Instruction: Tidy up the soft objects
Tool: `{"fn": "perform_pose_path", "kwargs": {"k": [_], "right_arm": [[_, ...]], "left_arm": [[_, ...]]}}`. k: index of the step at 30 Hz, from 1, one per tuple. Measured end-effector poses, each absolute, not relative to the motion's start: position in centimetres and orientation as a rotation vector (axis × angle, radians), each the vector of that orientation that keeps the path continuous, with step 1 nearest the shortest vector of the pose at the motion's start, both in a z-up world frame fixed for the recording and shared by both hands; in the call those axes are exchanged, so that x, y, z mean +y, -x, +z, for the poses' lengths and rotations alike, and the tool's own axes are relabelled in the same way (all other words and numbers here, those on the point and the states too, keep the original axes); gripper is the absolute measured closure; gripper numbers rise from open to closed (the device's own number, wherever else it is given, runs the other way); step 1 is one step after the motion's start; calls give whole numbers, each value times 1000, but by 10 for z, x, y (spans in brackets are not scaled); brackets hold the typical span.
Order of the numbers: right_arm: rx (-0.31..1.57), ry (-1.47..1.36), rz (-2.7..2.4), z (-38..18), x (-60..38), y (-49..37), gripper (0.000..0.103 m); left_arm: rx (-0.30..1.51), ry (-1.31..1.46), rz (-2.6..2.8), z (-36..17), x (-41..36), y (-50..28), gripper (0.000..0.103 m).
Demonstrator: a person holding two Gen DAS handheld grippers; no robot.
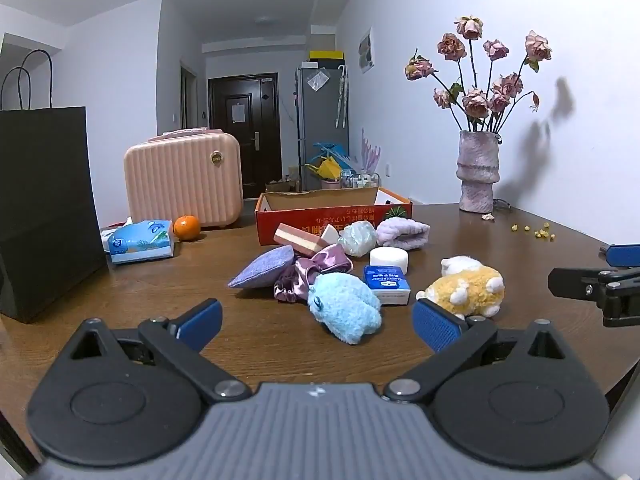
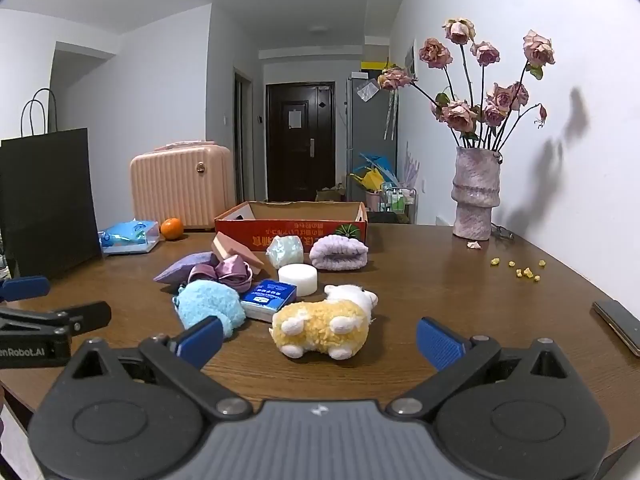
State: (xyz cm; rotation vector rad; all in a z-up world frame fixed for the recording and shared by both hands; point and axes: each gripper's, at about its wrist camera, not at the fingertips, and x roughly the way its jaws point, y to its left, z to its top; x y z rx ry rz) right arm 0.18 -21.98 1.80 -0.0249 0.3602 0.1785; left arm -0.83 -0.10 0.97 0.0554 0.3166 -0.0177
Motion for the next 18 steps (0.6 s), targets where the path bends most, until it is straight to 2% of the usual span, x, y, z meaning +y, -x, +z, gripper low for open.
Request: {"fn": "perform_pose_path", "kwargs": {"k": [18], "right_arm": [[357, 24, 180, 21, -220, 0, 0]], "left_arm": [[315, -55, -22, 8, -2, 8, 0]]}}
